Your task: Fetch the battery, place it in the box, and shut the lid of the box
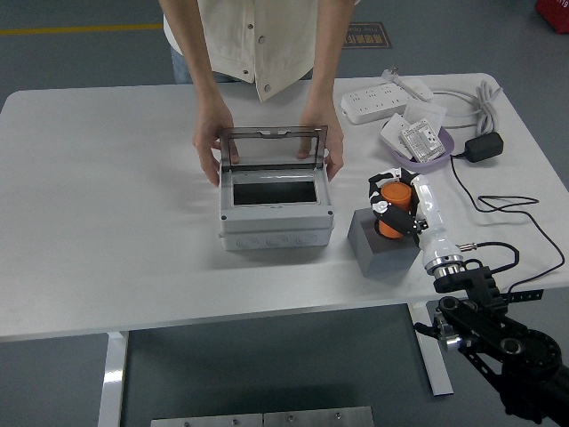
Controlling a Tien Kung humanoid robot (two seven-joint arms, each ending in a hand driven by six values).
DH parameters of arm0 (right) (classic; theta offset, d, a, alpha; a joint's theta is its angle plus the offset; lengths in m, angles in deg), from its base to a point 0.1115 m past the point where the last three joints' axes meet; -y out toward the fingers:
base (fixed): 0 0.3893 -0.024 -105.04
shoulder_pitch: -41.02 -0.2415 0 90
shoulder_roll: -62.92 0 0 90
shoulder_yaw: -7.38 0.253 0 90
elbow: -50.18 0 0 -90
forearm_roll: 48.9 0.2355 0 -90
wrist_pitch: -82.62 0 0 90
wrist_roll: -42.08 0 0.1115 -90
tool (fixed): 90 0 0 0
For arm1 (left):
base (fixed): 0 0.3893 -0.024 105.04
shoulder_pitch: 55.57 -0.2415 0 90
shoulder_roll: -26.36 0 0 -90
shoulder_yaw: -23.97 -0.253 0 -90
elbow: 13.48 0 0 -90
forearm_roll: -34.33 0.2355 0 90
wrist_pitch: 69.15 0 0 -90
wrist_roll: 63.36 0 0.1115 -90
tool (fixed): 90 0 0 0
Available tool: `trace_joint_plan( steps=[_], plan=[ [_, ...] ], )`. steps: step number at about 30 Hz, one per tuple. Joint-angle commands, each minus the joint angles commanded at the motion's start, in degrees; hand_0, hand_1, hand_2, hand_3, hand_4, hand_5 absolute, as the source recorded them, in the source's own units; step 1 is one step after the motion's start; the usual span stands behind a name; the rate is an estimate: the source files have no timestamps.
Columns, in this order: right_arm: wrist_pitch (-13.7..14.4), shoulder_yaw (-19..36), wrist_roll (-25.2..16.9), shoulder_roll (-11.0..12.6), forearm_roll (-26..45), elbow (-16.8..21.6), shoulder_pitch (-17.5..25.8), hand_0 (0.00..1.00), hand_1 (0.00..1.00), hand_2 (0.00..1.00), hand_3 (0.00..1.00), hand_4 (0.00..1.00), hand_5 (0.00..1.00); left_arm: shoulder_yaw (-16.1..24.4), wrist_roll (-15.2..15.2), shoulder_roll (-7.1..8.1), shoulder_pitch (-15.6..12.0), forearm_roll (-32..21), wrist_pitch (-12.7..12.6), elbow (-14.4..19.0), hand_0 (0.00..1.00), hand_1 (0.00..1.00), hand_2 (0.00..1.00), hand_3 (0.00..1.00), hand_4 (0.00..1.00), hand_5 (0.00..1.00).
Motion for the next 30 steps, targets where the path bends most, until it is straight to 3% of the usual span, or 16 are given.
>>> trace_joint_plan(
  steps=[11, 16, 20, 21, 30],
  plan=[
    [0.46, 1.73, 1.56, -0.12, -2.0, 1.9, -1.22, 0.118, 0.187, 0.21, 0.239, 0.002, 0.002, 0.06, -0.07, 0.07, 0.11, 0.03, -0.12, 0.0, 0.656, 0.742, 0.615, 0.56, 0.733, 0.258],
    [0.43, 2.74, 4.45, 0.1, -7.2, 3.49, -2.72, 0.108, 0.189, 0.208, 0.257, 0.002, 0.002, 0.82, -0.3, 0.09, 0.21, 0.69, -0.11, 0.0, 0.656, 0.742, 0.616, 0.559, 0.732, 0.265],
    [-0.39, 3.85, 9.15, 0.74, -14.55, 5.75, -4.45, 0.108, 0.189, 0.208, 0.257, 0.002, 0.002, 1.67, -0.6, 0.16, 0.23, 1.45, -0.03, 0.0, 0.656, 0.742, 0.616, 0.559, 0.732, 0.265],
    [-0.81, 4.0, 10.33, 0.89, -16.57, 6.25, -4.89, 0.063, 0.197, 0.237, 0.258, 0.002, 0.002, 1.98, -0.69, 0.18, 0.22, 1.73, -0.01, 0.0, 0.657, 0.742, 0.617, 0.559, 0.732, 0.267],
    [-6.24, 2.27, 21.77, 0.59, -35.69, 8.35, -10.38, 0.057, 0.188, 0.232, 0.241, 0.002, 0.002, 3.62, -1.35, 0.4, -0.02, 2.92, 0.16, 0.0, 0.657, 0.743, 0.616, 0.559, 0.73, 0.27]
  ],
)
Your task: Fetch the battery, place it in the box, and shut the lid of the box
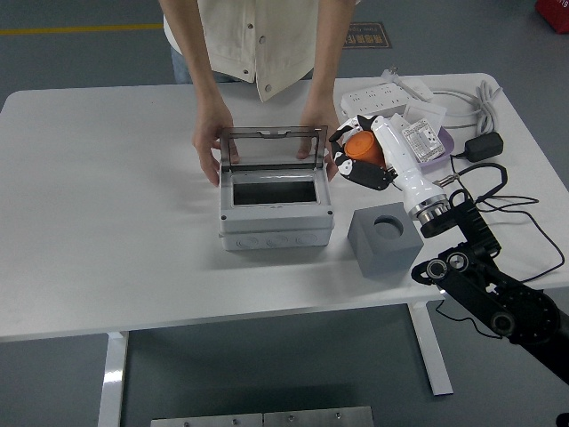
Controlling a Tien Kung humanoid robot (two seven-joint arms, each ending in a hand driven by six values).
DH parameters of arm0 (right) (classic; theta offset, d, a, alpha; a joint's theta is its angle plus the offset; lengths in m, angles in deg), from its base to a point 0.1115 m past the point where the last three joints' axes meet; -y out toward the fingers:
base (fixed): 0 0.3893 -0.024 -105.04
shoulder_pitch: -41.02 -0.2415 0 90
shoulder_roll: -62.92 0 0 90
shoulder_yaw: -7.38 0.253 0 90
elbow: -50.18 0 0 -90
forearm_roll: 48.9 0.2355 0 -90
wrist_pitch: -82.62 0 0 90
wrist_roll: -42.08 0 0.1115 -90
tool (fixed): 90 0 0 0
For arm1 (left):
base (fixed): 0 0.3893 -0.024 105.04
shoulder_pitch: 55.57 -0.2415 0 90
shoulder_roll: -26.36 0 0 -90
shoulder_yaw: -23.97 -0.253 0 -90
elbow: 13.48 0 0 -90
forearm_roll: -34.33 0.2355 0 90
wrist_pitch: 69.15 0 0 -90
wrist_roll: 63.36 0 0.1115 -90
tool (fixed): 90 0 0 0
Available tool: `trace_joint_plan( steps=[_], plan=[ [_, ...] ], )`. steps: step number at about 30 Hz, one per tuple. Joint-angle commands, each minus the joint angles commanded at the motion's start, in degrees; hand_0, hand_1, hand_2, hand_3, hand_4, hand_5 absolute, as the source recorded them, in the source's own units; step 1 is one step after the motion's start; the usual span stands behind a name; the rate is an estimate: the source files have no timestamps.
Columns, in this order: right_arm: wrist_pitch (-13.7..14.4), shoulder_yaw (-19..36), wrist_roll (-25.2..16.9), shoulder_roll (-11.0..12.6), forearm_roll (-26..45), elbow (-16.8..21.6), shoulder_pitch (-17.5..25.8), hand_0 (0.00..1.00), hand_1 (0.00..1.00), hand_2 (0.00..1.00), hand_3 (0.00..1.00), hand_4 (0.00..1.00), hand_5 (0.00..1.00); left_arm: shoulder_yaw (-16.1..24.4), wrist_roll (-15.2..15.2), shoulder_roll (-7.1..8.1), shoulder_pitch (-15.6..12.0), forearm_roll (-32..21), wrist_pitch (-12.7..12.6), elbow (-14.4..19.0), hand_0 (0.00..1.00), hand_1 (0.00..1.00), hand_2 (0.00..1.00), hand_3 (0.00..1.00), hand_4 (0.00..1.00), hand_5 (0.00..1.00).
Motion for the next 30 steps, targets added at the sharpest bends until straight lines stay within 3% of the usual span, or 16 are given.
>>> trace_joint_plan(
  steps=[5, 14, 20, 30],
  plan=[
    [-2.42, -2.11, 4.48, -1.8, -8.36, -1.66, -3.24, 0.055, 0.187, 0.231, 0.238, 0.002, 0.002, 0.01, -0.31, 0.14, 0.04, 0.02, 0.06, 0.0, 0.657, 0.743, 0.616, 0.558, 0.73, 0.271],
    [-6.82, -8.34, 10.87, -7.0, -19.97, -8.11, -9.54, 0.057, 0.19, 0.233, 0.239, 0.002, 0.002, -0.81, -0.52, 0.45, 0.14, -0.74, 0.06, 0.0, 0.657, 0.744, 0.616, 0.558, 0.733, 0.272],
    [-6.61, -12.38, 11.01, -10.09, -20.72, -13.17, -13.15, 0.061, 0.19, 0.235, 0.24, 0.002, 0.002, -0.61, -0.74, 0.56, 0.04, -0.47, 0.13, 0.0, 0.657, 0.743, 0.616, 0.559, 0.73, 0.273],
    [-5.18, -15.62, 10.37, -12.37, -19.26, -17.66, -17.5, 0.065, 0.193, 0.24, 0.24, 0.002, 0.002, 2.59, -1.63, 0.67, -0.46, 2.68, 0.4, 0.0, 0.657, 0.742, 0.616, 0.558, 0.728, 0.272]
  ],
)
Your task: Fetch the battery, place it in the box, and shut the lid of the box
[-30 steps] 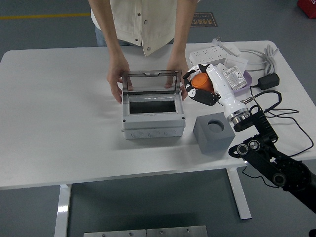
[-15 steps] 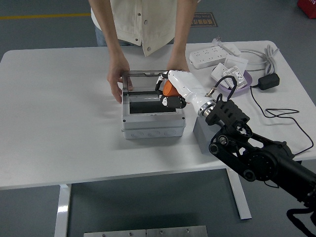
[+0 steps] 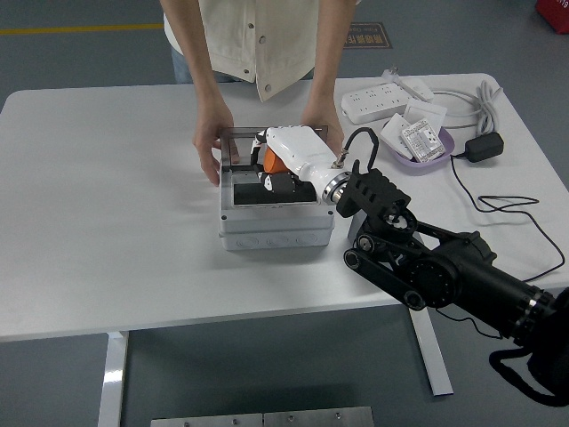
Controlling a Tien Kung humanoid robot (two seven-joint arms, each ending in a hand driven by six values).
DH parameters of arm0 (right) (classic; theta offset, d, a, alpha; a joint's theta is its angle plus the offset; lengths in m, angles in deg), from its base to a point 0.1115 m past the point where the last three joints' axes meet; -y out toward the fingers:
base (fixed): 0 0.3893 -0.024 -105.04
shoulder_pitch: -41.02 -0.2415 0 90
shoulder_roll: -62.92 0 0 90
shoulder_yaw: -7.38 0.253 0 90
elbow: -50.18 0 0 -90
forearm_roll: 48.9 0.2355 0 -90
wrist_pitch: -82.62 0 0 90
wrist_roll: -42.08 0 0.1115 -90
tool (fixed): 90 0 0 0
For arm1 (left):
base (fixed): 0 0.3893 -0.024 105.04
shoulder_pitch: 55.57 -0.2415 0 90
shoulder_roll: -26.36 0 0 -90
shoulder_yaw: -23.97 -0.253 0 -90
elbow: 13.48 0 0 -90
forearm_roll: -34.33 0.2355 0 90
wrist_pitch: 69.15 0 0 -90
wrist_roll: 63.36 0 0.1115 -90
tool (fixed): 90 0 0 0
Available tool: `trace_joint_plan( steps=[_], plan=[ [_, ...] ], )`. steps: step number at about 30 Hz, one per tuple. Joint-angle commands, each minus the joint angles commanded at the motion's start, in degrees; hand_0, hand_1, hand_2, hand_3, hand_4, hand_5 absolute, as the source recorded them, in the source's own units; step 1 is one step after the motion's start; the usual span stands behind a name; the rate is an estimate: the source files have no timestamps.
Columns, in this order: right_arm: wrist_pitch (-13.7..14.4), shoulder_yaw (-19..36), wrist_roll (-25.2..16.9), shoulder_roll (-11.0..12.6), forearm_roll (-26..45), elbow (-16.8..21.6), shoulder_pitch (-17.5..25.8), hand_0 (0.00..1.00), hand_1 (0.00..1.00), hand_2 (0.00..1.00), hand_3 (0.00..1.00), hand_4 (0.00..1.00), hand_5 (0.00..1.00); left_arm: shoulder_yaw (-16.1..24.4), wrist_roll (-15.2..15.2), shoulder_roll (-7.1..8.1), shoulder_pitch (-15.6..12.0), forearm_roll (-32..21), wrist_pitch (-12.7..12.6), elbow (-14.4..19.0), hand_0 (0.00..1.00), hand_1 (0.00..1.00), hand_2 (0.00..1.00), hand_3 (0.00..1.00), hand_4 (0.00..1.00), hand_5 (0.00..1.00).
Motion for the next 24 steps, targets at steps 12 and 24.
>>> trace_joint_plan(
  steps=[12, 24],
  plan=[
    [1.11, -2.6, -2.77, -1.7, 4.28, -3.81, -0.18, 0.065, 0.194, 0.241, 0.245, 0.002, 0.002, -1.27, 0.11, 0.22, 0.18, -1.04, -0.01, 0.0, 0.657, 0.742, 0.615, 0.558, 0.728, 0.27],
    [3.36, -2.05, -3.86, -2.03, 4.28, -4.27, -0.06, 0.223, 0.286, 0.356, 0.512, 0.295, 0.204, -2.93, 0.41, 0.38, 0.55, -2.55, -0.1, 0.0, 0.656, 0.741, 0.614, 0.557, 0.726, 0.269]
  ],
)
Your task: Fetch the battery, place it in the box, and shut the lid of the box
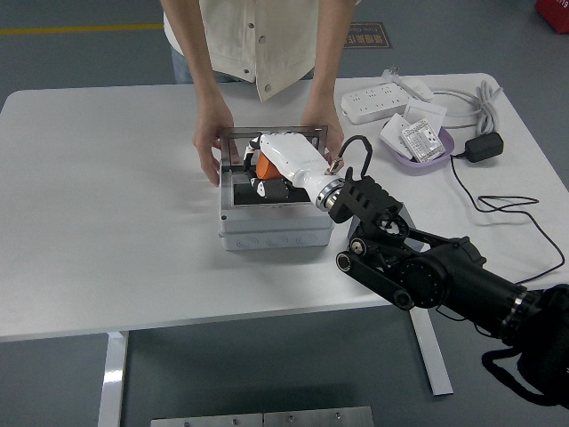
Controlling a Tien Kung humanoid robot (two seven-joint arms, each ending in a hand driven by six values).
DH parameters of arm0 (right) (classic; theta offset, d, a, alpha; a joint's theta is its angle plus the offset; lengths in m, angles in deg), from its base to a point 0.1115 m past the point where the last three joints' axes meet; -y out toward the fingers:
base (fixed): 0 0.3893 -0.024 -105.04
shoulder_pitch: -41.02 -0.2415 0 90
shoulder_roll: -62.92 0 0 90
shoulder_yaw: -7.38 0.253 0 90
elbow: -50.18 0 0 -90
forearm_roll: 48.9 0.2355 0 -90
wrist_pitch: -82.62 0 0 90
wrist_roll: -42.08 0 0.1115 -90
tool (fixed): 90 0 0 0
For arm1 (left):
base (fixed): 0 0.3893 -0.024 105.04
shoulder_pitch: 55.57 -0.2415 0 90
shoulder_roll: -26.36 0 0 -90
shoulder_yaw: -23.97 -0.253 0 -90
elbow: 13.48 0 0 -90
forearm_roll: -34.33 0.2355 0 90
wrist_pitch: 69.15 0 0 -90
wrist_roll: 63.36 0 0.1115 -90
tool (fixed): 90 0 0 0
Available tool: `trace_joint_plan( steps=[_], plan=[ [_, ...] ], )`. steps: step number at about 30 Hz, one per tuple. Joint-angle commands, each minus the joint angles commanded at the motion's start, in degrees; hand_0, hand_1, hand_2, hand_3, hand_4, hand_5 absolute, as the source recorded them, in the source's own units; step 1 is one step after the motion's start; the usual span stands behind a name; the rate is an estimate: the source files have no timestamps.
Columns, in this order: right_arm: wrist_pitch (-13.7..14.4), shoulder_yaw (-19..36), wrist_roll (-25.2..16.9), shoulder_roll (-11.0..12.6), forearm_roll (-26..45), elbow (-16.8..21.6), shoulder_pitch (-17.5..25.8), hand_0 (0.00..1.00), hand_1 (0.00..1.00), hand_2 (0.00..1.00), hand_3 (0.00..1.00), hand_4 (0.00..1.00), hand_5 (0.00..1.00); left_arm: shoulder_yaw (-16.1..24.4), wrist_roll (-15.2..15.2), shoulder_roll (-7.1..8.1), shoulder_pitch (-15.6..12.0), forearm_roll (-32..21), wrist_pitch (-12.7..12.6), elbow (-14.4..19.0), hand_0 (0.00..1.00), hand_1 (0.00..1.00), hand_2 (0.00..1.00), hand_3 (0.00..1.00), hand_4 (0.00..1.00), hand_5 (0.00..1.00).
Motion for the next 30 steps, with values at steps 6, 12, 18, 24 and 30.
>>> trace_joint_plan(
  steps=[6, 12, 18, 24, 30],
  plan=[
    [0.75, -0.04, -0.01, -0.21, 0.09, -0.33, 0.12, 0.362, 0.404, 0.484, 0.654, 0.709, 0.279, -1.68, 0.24, 0.03, 0.23, -1.51, -0.04, 0.0, 0.655, 0.741, 0.613, 0.557, 0.726, 0.265],
    [0.96, -0.29, -0.28, -0.38, 0.66, -0.86, 0.39, 0.529, 0.471, 0.524, 0.682, 0.772, 0.31, -2.18, 0.27, 0.09, 0.49, -1.84, -0.03, 0.0, 0.655, 0.74, 0.613, 0.556, 0.727, 0.263],
    [1.08, -0.17, -0.54, -0.46, 0.8, -0.44, 0.81, 0.594, 0.492, 0.54, 0.694, 0.809, 0.353, -2.52, 0.25, 0.02, 0.72, -2.0, 0.01, 0.0, 0.655, 0.742, 0.612, 0.555, 0.728, 0.26],
    [0.56, 2.2, 0.07, 0.79, 1.71, 3.48, 1.65, 0.623, 0.495, 0.54, 0.703, 0.824, 0.353, -2.35, 0.09, -0.15, 0.64, -1.79, 0.08, 0.0, 0.655, 0.741, 0.61, 0.552, 0.735, 0.256],
    [-1.89, 5.64, 1.98, 2.8, 3.41, 9.51, 1.49, 0.628, 0.495, 0.541, 0.696, 0.846, 0.376, -2.23, -0.09, -0.24, 0.59, -1.65, 0.15, 0.0, 0.655, 0.741, 0.608, 0.553, 0.736, 0.242]
  ],
)
